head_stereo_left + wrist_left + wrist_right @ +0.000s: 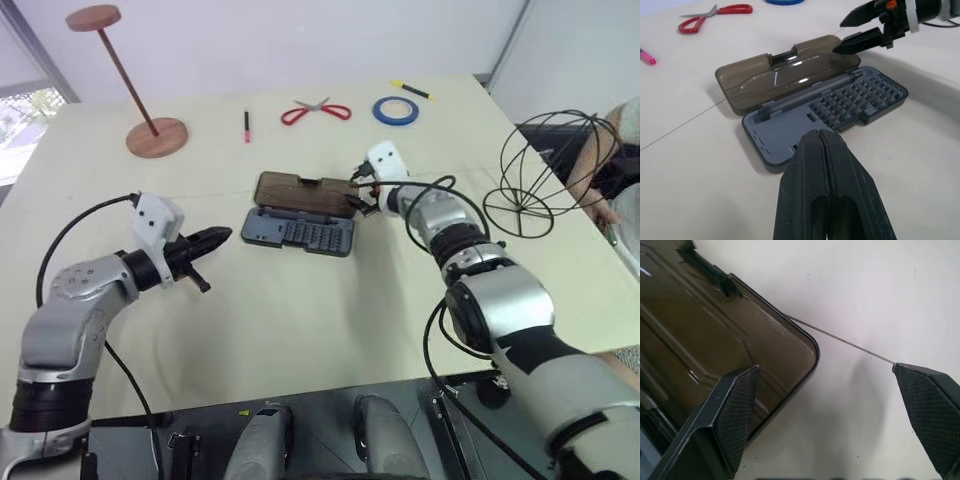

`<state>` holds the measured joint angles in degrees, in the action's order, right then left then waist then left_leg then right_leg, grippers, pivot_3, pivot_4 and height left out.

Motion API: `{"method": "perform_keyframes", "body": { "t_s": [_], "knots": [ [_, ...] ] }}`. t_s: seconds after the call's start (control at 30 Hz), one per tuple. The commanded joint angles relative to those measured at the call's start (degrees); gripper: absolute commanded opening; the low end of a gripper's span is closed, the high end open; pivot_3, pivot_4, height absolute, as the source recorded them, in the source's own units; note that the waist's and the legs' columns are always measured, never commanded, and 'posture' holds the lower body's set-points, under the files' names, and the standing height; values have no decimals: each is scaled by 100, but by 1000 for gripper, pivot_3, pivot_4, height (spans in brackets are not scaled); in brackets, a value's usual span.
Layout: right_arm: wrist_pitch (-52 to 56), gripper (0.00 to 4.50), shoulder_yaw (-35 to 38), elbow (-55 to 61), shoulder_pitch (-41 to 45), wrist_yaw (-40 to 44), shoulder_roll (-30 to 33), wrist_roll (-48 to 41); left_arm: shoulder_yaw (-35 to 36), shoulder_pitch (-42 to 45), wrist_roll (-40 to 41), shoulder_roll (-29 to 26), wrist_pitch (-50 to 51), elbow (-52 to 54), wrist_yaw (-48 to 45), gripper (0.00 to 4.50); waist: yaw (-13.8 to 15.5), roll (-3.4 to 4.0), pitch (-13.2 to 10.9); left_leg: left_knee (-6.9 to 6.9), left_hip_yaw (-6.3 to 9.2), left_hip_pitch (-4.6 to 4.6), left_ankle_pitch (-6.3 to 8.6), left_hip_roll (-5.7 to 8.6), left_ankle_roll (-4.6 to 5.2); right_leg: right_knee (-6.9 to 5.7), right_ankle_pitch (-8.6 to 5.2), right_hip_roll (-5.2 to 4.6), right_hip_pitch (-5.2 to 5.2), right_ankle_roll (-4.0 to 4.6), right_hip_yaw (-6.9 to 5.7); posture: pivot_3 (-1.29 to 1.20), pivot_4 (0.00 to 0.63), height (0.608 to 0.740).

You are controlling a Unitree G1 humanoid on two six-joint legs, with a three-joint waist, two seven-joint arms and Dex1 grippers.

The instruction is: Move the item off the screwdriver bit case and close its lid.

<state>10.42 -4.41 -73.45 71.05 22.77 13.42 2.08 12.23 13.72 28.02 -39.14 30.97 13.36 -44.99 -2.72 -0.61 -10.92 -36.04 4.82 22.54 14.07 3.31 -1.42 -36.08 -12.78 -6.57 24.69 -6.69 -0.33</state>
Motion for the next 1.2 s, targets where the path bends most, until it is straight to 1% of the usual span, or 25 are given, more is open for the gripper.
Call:
{"method": "perform_keyframes", "body": {
  "t_s": [0.03, 0.27, 0.3, 0.37, 0.5, 0.53, 0.57, 0.6, 0.93, 1.07, 1.2],
  "knots": [
    [-69, 4430, 156, 8, 217, -59, -12, 21, 116, 76, 61, -100, -24, 175, 10, 0, 3, 0, 0, 0, 0, 0, 0, 0, 0, 0, 0, 0, 0, 0, 0, 0, 150, 740],
    [15, 4430, 271, -9, 253, -120, -225, 38, 143, -19, 57, -94, -41, 247, 48, 0, -1, 0, 0, 0, 0, 0, 0, 0, 0, 0, 0, 0, 0, 0, 1, 0, 150, 740],
    [16, 4212, 279, -7, 250, -127, -261, 36, 141, -38, 56, -86, -40, 269, 59, 0, -1, 0, 0, 0, 0, 0, 0, 0, 0, 0, 0, 0, 0, 0, 1, 0, 150, 740],
    [35, 3629, 314, -11, 242, -139, -326, 18, 130, -57, 56, -72, -36, 293, 80, 0, -2, 0, 0, 0, 0, 0, 0, 0, 0, 0, 0, 0, 0, 0, 1, 0, 150, 740],
    [70, 1515, 379, -19, 205, -167, -435, 3, 125, -71, 49, -63, -36, 308, 127, 0, 4, 0, 0, -1, 0, -1, 0, 0, 0, -1, 0, 0, 0, 0, 1, 0, 150, 740],
    [79, 917, 391, -20, 190, -161, -460, -1, 133, -88, 53, -64, -34, 322, 139, 0, 4, 0, 0, -2, 0, 0, 0, 0, 0, -1, 0, 0, -1, 0, 1, 0, 150, 740],
    [84, 515, 401, -22, 176, -156, -476, 4, 142, -110, 58, -66, -32, 334, 153, 0, 0, 0, 1, -1, 0, -1, 0, 0, 0, -1, 0, 0, 0, 0, 2, 0, 150, 740],
    [95, 20, 409, -25, 166, -151, -483, 12, 147, -133, 61, -67, -35, 347, 163, 0, -5, -1, 1, -1, 0, -3, 0, 0, 0, -1, 0, 0, -1, 0, 2, 0, 150, 740],
    [332, 20, 309, 140, -32, 203, -460, 119, 66, -133, 41, -21, -64, 307, 203, 0, 5, 0, 0, 0, -1, -4, 0, 0, 0, -2, 0, 1, -1, 0, 3, 0, 150, 740],
    [337, 20, 180, 502, -271, 254, -506, 208, -29, -47, -6, 17, -112, 207, 178, 0, 6, 0, 1, -2, 0, -5, 0, 0, 0, -3, 0, 1, -3, 0, 3, 0, 150, 740],
    [308, 20, 151, 919, -230, 333, -478, 184, -95, 5, -43, 62, -152, 145, 164, 0, 6, 0, 1, -3, -1, -5, 0, 0, 0, -4, 0, 1, -3, 0, 3, 0, 150, 740]
  ]
}}
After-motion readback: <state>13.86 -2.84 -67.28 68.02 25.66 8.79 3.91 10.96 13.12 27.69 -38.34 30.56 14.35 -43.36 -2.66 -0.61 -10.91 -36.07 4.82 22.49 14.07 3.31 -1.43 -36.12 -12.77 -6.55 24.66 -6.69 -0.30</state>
